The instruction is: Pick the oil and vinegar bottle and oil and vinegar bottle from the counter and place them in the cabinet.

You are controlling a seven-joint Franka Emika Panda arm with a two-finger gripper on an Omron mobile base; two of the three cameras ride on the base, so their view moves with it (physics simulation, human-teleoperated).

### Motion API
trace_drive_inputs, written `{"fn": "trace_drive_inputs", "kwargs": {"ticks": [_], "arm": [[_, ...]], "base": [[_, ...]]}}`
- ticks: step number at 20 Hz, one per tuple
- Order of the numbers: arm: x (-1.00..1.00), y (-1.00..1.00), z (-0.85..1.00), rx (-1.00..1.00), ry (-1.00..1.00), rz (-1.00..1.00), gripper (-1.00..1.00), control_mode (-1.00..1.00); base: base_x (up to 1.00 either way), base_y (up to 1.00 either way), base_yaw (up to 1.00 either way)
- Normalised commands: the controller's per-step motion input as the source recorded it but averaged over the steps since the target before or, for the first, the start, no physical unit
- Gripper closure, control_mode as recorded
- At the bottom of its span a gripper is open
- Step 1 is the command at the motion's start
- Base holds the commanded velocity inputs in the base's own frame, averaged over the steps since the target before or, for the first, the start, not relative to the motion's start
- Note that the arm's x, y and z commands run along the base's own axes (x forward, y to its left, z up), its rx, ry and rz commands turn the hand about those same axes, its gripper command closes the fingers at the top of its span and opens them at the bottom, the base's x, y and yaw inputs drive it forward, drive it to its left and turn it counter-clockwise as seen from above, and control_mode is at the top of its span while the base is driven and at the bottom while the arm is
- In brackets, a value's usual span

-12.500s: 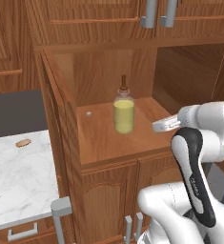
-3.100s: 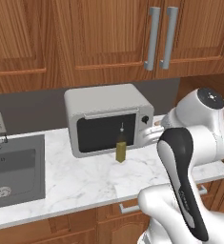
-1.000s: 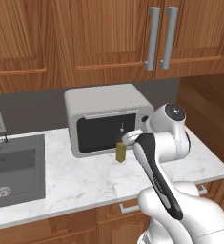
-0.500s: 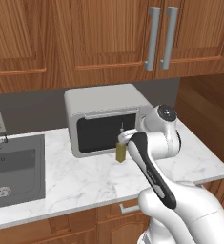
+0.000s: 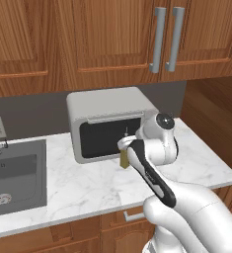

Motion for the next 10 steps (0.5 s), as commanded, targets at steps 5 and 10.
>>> {"fn": "trace_drive_inputs", "kwargs": {"ticks": [5,10], "arm": [[0.28,0.06,-0.15,0.00,0.00,0.00,-1.00,-1.00],[0.27,0.03,-0.13,0.00,0.00,0.00,-1.00,-1.00]], "base": [[0.00,0.00,0.00],[0.00,0.00,0.00]]}}
